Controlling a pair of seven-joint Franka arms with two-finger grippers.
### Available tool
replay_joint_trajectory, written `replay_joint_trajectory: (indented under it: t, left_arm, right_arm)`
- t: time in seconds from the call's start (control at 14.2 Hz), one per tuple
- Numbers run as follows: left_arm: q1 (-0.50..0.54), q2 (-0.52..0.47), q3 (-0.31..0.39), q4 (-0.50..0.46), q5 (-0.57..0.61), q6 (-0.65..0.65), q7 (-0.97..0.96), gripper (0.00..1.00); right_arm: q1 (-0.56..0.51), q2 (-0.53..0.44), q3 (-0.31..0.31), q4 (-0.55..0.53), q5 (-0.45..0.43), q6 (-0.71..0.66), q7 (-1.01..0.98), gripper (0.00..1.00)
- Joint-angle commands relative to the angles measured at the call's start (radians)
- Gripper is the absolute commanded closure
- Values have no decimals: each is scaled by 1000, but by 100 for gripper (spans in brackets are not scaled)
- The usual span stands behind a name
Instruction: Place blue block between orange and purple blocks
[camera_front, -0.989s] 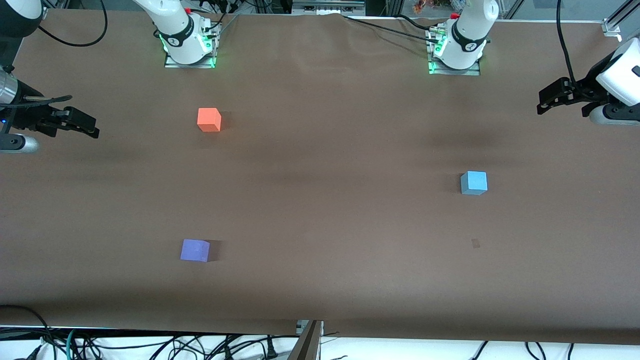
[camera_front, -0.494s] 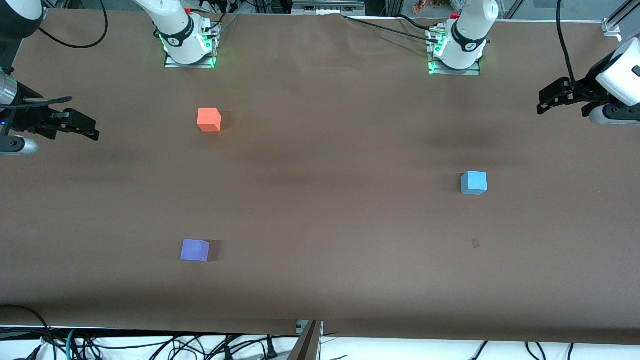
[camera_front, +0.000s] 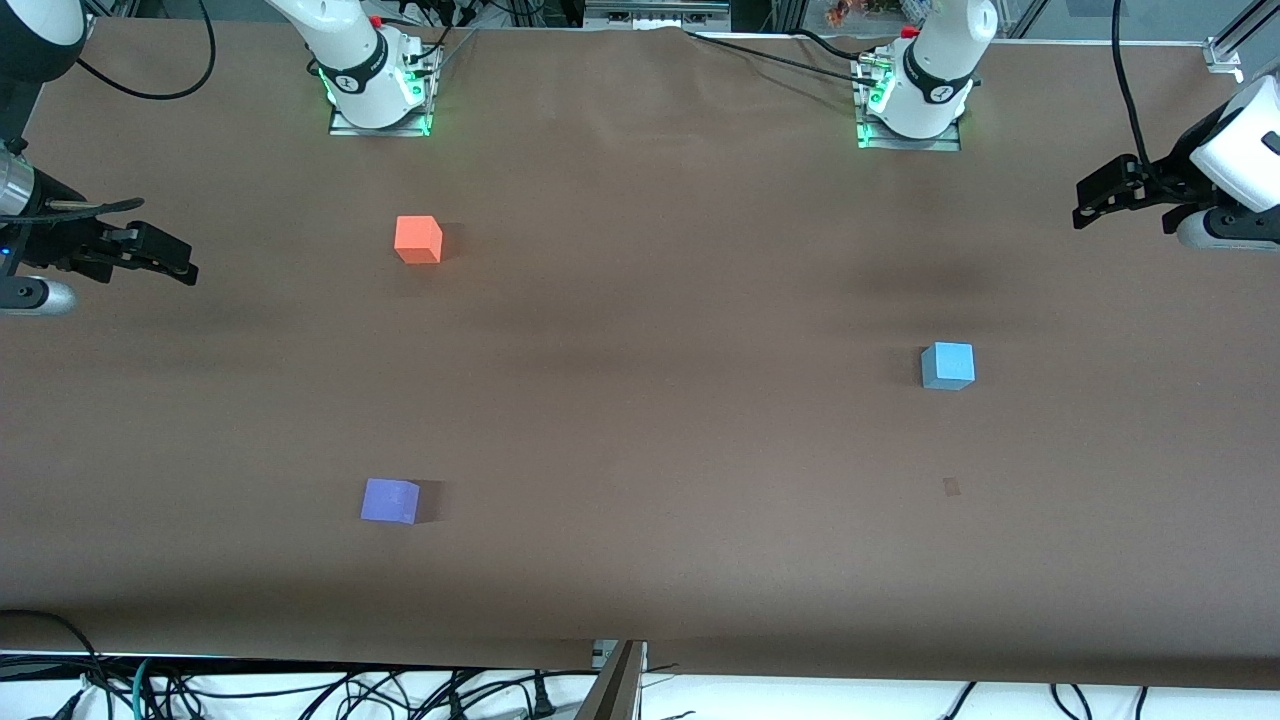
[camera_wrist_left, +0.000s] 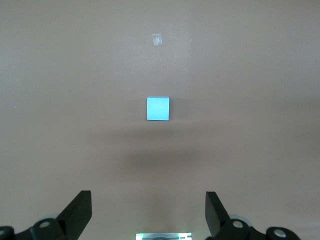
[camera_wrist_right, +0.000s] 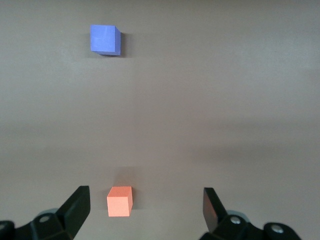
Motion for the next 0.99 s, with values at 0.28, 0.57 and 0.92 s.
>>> replay_joint_trajectory:
  t: [0.28,0.57,0.92]
  left_arm:
    - [-1,0,-17,25,-2,-52,-31,0]
    - [-3,3,-31,38,-1,-52,-33,0]
    - [-3,5,-45,45,-1,-52,-33,0]
  right_arm:
    - [-1,8,-2,24,5,-11,-13,0]
    - [-1,10,-2,24,5,-9,-13,0]
    - [-1,10,-2,24,3,-9,-13,0]
